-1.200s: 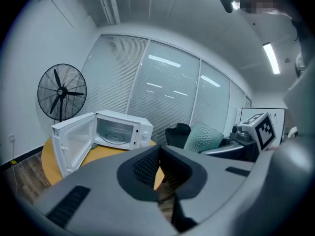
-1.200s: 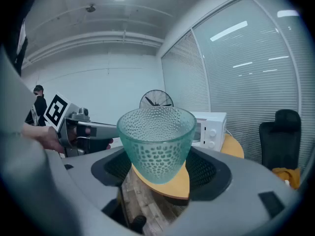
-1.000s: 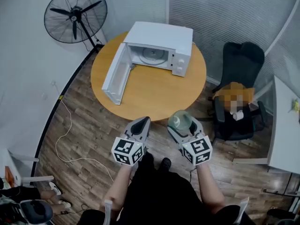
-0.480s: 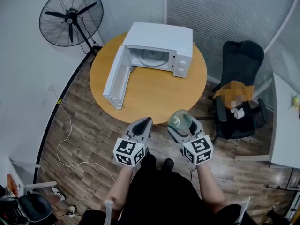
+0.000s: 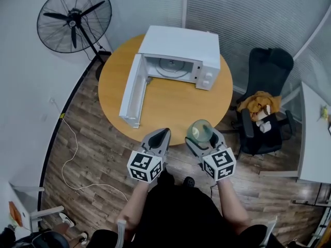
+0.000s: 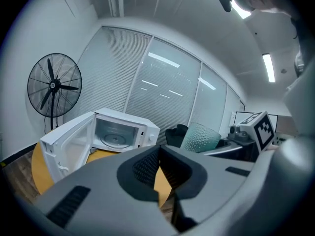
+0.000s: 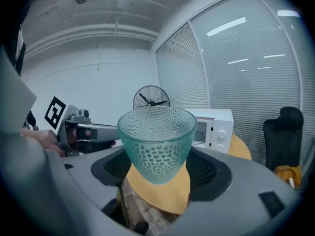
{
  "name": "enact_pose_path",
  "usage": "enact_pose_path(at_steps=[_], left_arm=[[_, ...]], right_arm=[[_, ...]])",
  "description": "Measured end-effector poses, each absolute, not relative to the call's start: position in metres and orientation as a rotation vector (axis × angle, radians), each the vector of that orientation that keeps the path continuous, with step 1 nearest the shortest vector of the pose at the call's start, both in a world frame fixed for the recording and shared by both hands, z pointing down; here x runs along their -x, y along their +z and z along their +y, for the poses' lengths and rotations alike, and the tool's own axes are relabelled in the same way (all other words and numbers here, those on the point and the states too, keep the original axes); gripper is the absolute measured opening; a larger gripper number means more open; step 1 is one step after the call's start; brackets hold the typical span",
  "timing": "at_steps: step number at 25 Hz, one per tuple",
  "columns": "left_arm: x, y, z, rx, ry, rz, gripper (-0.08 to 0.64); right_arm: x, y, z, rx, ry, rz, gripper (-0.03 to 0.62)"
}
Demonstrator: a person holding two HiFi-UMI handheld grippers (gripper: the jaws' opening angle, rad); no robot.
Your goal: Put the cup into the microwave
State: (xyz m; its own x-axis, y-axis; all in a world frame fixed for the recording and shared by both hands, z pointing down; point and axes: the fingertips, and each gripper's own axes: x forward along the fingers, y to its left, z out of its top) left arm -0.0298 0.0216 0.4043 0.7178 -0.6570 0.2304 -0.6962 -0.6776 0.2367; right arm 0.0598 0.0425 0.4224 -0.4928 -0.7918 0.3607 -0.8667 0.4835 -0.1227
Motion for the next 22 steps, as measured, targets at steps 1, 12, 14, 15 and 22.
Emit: enact_pose_path(at_steps=[1,12,14,15,22], left_arm=[[0.033,0.405,0.017,-2.618,0.183,-1.051,-0.003],[0.062,0.409,-0.036,-2.62,0.167,-0.948,-0.003],[0.063,0.413,-0.04,-2.612,0.168,-0.933,-0.003],[0.063,0.415,-0.042,-2.612,0.171,-0.926,-0.003],[0.065,0.425,-0.056,-2.579,0.145,-0.918,-0.003]], right_arm=[[-0.056,0.423,0.037,-1.42,0.425,-2.471,0.356],[-0.021,0.434,-0.017,-1.493,0.443,-2.405,0.357],[-0.019,0.438,-0.023,-1.505,0.438,-2.383,0.356],[-0.018,0.441,-0.027,-1.504,0.424,-2.366,0.356],[-0.01,0.456,-0.051,-1.466,0.437,-2.357,0.356]])
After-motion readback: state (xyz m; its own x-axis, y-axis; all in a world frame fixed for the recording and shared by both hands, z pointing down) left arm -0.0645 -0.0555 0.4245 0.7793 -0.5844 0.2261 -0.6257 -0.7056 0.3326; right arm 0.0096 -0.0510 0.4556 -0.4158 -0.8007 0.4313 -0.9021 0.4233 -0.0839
